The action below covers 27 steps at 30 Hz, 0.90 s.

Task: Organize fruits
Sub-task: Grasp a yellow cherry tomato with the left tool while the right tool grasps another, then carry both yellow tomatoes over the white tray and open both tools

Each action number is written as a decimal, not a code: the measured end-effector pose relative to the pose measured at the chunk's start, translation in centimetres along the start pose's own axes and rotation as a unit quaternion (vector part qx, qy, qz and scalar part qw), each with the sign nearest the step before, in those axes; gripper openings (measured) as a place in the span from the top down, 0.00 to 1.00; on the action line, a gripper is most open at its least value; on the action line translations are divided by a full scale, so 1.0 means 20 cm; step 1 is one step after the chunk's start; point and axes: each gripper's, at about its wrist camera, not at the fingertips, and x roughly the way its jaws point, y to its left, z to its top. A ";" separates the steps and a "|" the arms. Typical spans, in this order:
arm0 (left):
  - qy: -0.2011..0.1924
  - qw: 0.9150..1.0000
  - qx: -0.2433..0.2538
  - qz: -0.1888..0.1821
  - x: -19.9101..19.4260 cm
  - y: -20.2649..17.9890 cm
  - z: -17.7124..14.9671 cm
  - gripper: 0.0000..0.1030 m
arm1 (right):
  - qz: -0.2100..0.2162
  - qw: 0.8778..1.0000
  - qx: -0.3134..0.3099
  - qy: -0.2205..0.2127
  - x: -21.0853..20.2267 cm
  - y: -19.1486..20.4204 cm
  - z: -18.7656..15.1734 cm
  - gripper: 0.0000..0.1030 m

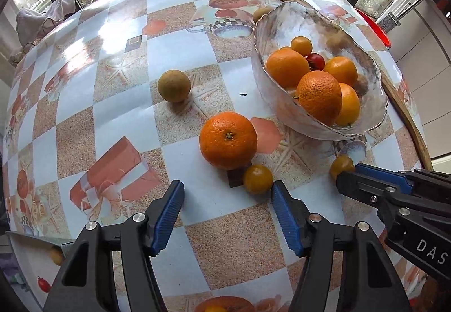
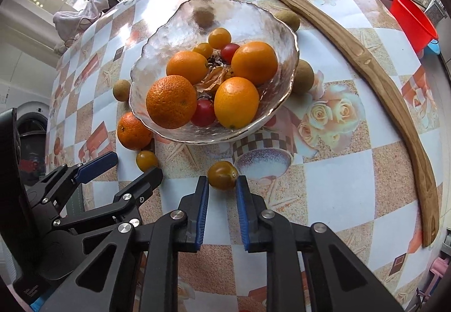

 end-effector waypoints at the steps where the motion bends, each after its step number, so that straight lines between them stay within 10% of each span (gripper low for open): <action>1: -0.002 1.000 0.001 -0.001 0.00 -0.01 0.00 0.42 | 0.004 1.000 0.004 0.000 0.00 -0.01 0.00 0.80; 10: -0.011 1.000 0.003 -0.025 -0.01 -0.05 0.01 0.78 | 0.043 0.999 0.026 0.011 0.02 -0.08 0.01 0.78; 27: -0.028 0.998 -0.022 -0.046 -0.24 0.08 -0.15 0.79 | 0.054 0.998 0.020 -0.009 -0.19 -0.07 -0.13 0.79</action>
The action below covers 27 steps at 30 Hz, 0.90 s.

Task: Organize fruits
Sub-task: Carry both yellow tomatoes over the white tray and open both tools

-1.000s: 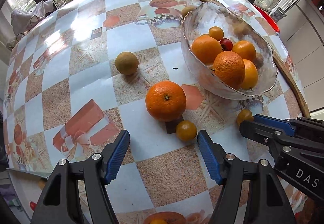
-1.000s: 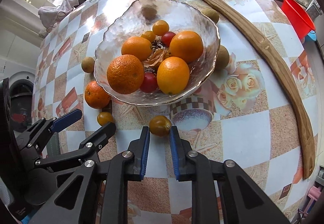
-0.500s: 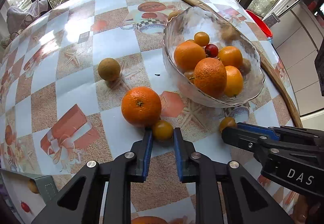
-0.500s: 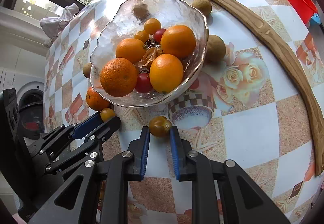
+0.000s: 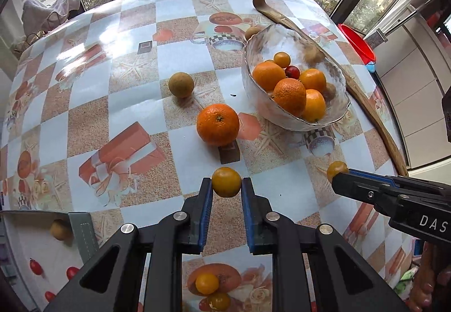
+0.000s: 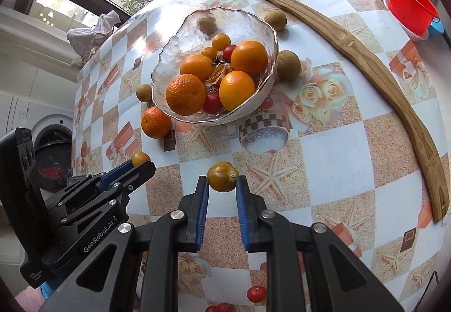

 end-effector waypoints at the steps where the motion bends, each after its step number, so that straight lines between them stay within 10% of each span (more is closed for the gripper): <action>1: -0.001 1.000 -0.001 0.000 -0.02 0.00 -0.02 0.79 | -0.001 1.000 -0.001 0.000 -0.01 0.01 -0.01 0.79; 27: -0.020 0.987 -0.147 0.068 -0.50 0.76 -0.75 0.79 | 0.016 0.985 -0.151 0.077 0.19 0.93 -0.41 0.79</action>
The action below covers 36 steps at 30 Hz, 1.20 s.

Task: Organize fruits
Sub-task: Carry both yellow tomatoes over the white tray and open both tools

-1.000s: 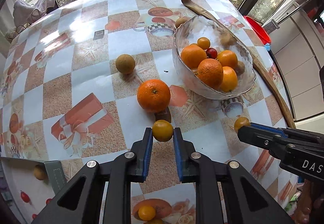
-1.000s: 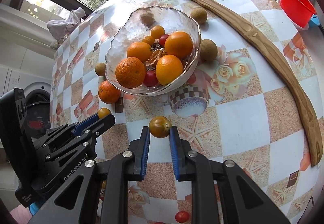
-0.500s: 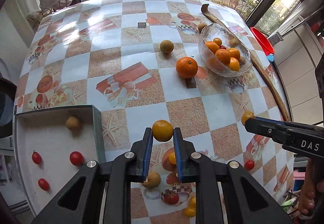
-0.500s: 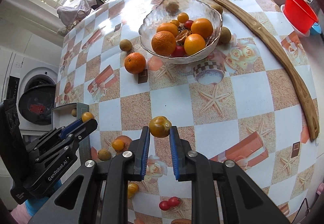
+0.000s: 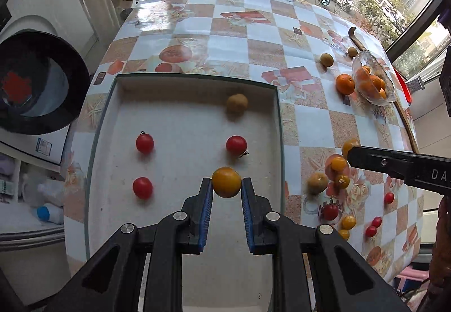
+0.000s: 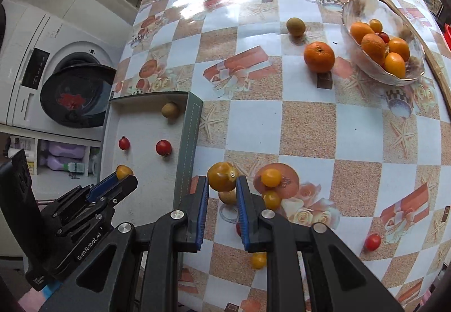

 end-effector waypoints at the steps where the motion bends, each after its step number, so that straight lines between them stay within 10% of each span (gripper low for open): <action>1: 0.001 1.000 -0.008 0.003 0.00 0.04 -0.02 0.79 | 0.002 1.000 -0.009 0.005 0.03 0.05 0.00 0.79; 14: 0.025 0.995 -0.086 0.040 0.10 0.45 -0.20 0.79 | -0.005 0.994 -0.087 0.069 0.46 0.56 0.06 0.79; 32: 0.050 0.995 -0.051 0.065 0.20 0.42 -0.22 0.76 | -0.039 0.989 -0.103 0.096 0.66 0.65 0.09 0.71; 36: 0.043 0.994 -0.052 0.083 0.18 0.42 -0.22 0.31 | -0.036 0.990 -0.103 0.093 0.63 0.64 0.08 0.56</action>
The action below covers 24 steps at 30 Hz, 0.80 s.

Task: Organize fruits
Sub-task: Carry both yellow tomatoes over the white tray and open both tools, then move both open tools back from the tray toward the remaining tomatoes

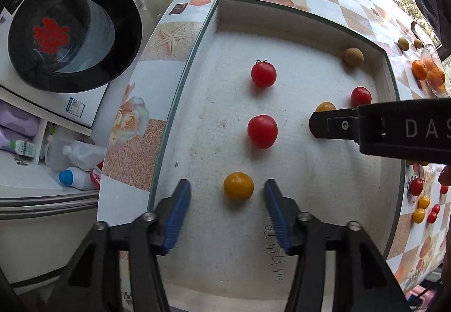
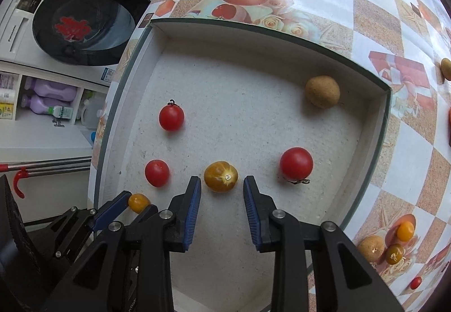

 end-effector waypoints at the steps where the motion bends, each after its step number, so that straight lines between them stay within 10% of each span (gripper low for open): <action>1: -0.007 1.000 -0.001 -0.006 -0.01 0.01 0.00 0.31 | 0.002 1.000 0.001 -0.003 -0.02 0.00 -0.01 0.47; 8: 0.007 1.000 0.019 0.004 -0.02 -0.02 -0.01 0.31 | 0.022 0.999 0.019 -0.026 -0.14 -0.04 -0.04 0.24; 24: -0.020 0.992 0.122 -0.027 -0.23 -0.49 0.06 0.31 | -0.016 0.985 0.162 -0.056 -0.43 -0.60 -0.46 0.23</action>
